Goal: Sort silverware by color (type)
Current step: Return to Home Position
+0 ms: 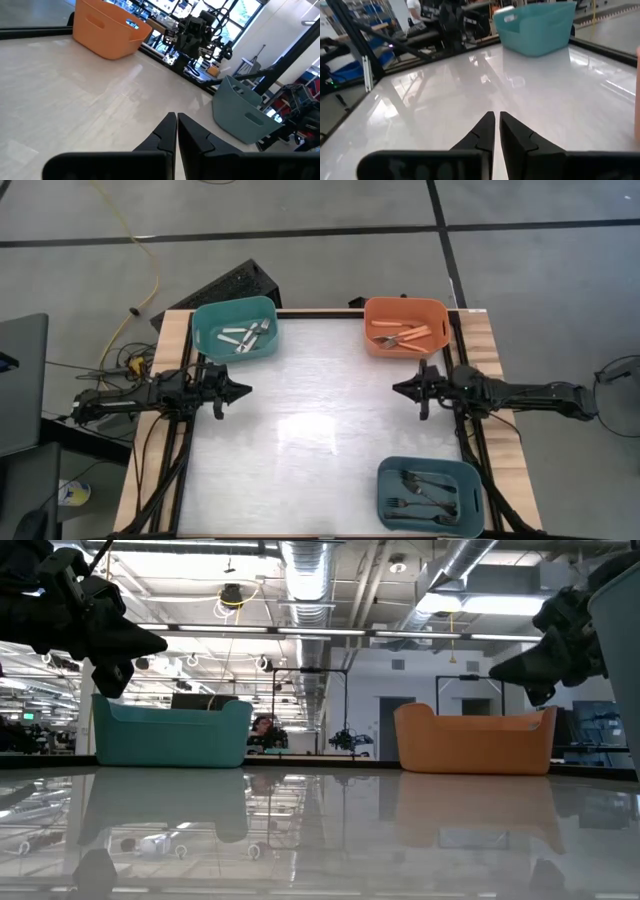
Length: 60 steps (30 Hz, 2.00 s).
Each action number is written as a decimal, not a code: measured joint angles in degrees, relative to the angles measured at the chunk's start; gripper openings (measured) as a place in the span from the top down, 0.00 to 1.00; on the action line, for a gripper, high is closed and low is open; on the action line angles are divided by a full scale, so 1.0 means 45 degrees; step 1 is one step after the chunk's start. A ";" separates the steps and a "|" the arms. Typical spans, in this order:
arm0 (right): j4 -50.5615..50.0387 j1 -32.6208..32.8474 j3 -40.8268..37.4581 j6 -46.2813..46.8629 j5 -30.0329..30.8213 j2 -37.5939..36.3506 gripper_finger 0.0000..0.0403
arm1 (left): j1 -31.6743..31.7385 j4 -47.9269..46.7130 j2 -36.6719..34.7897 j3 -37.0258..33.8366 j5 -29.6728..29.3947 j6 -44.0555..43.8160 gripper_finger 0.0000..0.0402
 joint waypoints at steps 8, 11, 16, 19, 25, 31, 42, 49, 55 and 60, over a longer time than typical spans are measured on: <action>-0.0941 0.0000 -0.0005 -0.0008 0.0002 -0.0001 0.87 | 0.0000 -0.0005 0.0000 0.0000 0.0003 -0.0010 1.00; -0.1024 0.0000 -0.0008 -0.0010 0.0008 -0.0004 0.87 | 0.0000 -0.0005 0.0000 0.0000 0.0005 -0.0010 1.00; -0.1031 0.0000 -0.0010 -0.0009 0.0029 -0.0005 0.87 | 0.0000 -0.0008 0.0000 0.0000 0.0001 -0.0013 1.00; -0.1030 0.0000 -0.0010 -0.0007 0.0029 -0.0005 0.87 | 0.0000 -0.0010 0.0000 0.0000 0.0000 -0.0015 1.00; -0.1030 0.0000 -0.0015 -0.0005 0.0024 -0.0005 0.87 | 0.0000 -0.0010 0.0000 0.0000 0.0005 -0.0015 1.00; -0.1035 0.0000 -0.0015 -0.0005 0.0022 -0.0005 0.87 | 0.0000 -0.0010 0.0000 0.0000 0.0005 -0.0015 1.00; -0.1035 0.0000 -0.0019 0.0000 0.0015 -0.0005 0.87 | 0.0000 -0.0015 0.0000 0.0000 0.0004 -0.0015 1.00; -0.1035 0.0000 -0.0019 0.0000 0.0005 -0.0005 0.87 | 0.0000 -0.0015 0.0000 0.0000 0.0005 -0.0017 1.00; -0.1035 0.0000 -0.0019 0.0000 0.0005 -0.0005 0.87 | 0.0000 -0.0015 0.0000 0.0000 0.0000 -0.0015 1.00; -0.1035 0.0000 -0.0019 0.0000 0.0005 -0.0005 0.87 | 0.0000 -0.0015 0.0000 0.0000 0.0002 -0.0015 1.00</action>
